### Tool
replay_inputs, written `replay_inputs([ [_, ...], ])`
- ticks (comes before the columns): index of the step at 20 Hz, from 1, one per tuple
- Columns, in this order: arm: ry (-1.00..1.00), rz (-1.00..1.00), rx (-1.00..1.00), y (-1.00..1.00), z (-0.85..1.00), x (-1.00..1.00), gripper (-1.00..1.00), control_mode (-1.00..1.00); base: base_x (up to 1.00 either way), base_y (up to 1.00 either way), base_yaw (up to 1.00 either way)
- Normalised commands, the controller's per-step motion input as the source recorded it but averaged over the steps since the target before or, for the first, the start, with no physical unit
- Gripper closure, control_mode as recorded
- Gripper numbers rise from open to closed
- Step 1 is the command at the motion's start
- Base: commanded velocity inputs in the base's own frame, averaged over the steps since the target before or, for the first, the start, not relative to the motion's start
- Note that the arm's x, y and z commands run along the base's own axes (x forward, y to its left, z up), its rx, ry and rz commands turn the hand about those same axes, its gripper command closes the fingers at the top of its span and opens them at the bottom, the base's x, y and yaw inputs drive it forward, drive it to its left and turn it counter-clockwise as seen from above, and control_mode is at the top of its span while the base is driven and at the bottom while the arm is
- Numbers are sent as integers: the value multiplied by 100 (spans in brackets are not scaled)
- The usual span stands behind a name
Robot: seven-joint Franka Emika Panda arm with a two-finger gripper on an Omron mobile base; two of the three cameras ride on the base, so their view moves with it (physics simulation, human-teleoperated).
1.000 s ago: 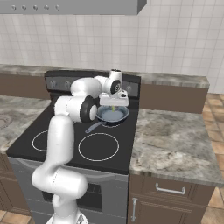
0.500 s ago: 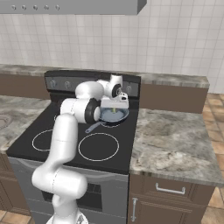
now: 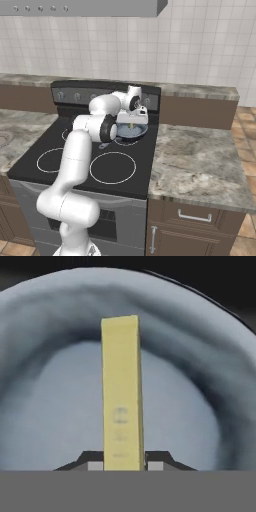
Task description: Pick up the butter stick and place it in the pan. Then turn on the burner for the pan.
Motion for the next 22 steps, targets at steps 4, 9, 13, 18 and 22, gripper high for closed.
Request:
replay_inputs([
  [4,0,0,0,0,-6,0,100,-100,0,0,0],
  [9,0,0,0,0,0,-12,100,-100,0,0,0],
  [13,0,0,0,0,-1,-19,100,-100,0,0,0],
  [18,0,0,0,0,-11,-1,100,-100,0,0,0],
  [22,0,0,0,0,-17,0,100,-100,0,0,0],
])
